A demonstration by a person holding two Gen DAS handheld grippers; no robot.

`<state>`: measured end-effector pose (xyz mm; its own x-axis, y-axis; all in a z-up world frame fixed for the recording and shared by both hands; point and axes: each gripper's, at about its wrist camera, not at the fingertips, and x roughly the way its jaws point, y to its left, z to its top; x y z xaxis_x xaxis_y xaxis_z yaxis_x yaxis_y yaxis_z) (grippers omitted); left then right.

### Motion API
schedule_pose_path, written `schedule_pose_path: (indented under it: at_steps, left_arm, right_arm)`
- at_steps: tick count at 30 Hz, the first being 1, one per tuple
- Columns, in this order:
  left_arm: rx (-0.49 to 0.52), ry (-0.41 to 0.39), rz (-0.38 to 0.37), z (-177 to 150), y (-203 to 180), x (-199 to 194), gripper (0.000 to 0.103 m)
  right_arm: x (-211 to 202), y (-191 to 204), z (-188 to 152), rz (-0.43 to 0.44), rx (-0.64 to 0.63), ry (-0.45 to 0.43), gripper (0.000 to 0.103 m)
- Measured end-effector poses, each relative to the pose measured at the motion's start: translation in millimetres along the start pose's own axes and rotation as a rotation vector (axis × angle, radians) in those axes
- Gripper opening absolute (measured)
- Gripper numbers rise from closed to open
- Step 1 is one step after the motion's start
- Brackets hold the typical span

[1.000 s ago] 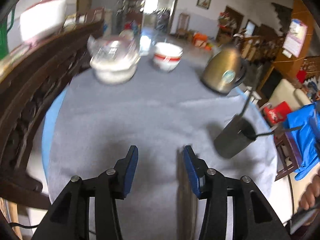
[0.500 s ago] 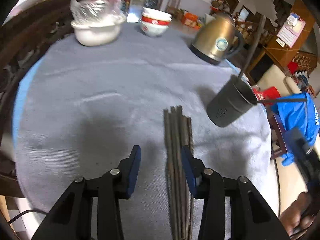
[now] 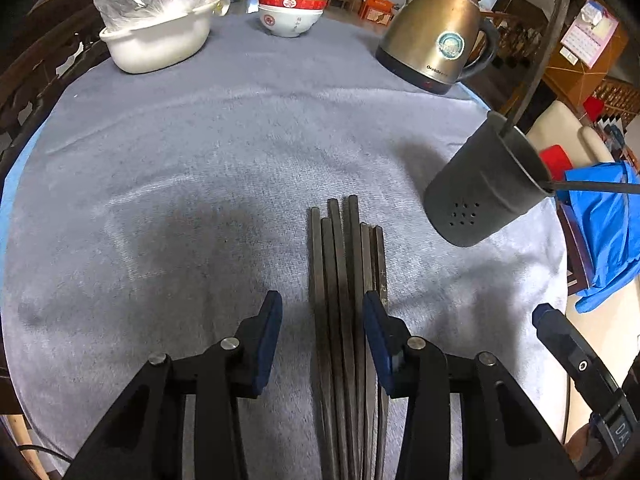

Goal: Organize utensils
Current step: 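Move the left gripper and the right gripper back to the chopstick bundle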

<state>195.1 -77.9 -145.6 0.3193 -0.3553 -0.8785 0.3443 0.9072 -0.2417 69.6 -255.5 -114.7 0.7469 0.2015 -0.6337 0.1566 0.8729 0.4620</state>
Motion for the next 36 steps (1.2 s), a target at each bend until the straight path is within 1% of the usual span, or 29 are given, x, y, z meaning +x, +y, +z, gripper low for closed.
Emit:
schedule_pose_path:
  at_steps: [1, 3, 4, 5, 7, 9, 13, 14, 18, 24, 29, 34, 36]
  left_arm:
    - [0.0, 0.005, 0.003, 0, 1, 2, 0.041]
    - [-0.007, 0.02, -0.001, -2, 4, 7, 0.03]
    - [-0.011, 0.03, -0.004, -2, 5, 10, 0.028]
    - [-0.016, 0.025, -0.01, -3, 7, 11, 0.028]
    - [-0.018, 0.018, -0.016, -3, 11, 10, 0.024]
    - [-0.018, 0.016, -0.027, -3, 14, 9, 0.014]
    - [-0.02, 0.003, -0.047, -5, 22, 5, 0.011]
    - [-0.021, 0.001, -0.046, -5, 24, 4, 0.008]
    - [-0.042, -0.003, -0.063, -8, 38, -1, 0.006]
    - [-0.072, -0.013, -0.048, -7, 59, -4, 0.006]
    - [-0.084, -0.03, -0.064, -6, 68, -13, 0.006]
    - [-0.077, -0.063, -0.098, -3, 70, -23, 0.006]
    - [-0.072, -0.062, -0.103, -1, 71, -23, 0.006]
  right_arm:
    - [2, -1, 0, -0.003, 0.001, 0.003, 0.04]
    - [2, -1, 1, -0.005, 0.005, 0.009, 0.04]
    - [3, -1, 1, -0.008, 0.005, 0.01, 0.04]
    - [4, -1, 1, -0.011, 0.004, 0.012, 0.04]
    - [5, 0, 1, -0.014, 0.004, 0.016, 0.04]
    - [9, 2, 1, -0.017, 0.004, 0.023, 0.04]
    - [20, 8, 1, -0.036, -0.007, 0.047, 0.04]
    - [23, 10, 1, -0.042, -0.014, 0.053, 0.04]
    - [42, 22, 3, -0.063, -0.038, 0.089, 0.04]
    - [74, 36, 4, -0.098, -0.033, 0.147, 0.04]
    - [85, 42, 9, -0.118, -0.018, 0.148, 0.04]
    - [88, 37, 14, -0.145, 0.016, 0.138, 0.04]
    - [90, 34, 15, -0.148, 0.025, 0.138, 0.04]
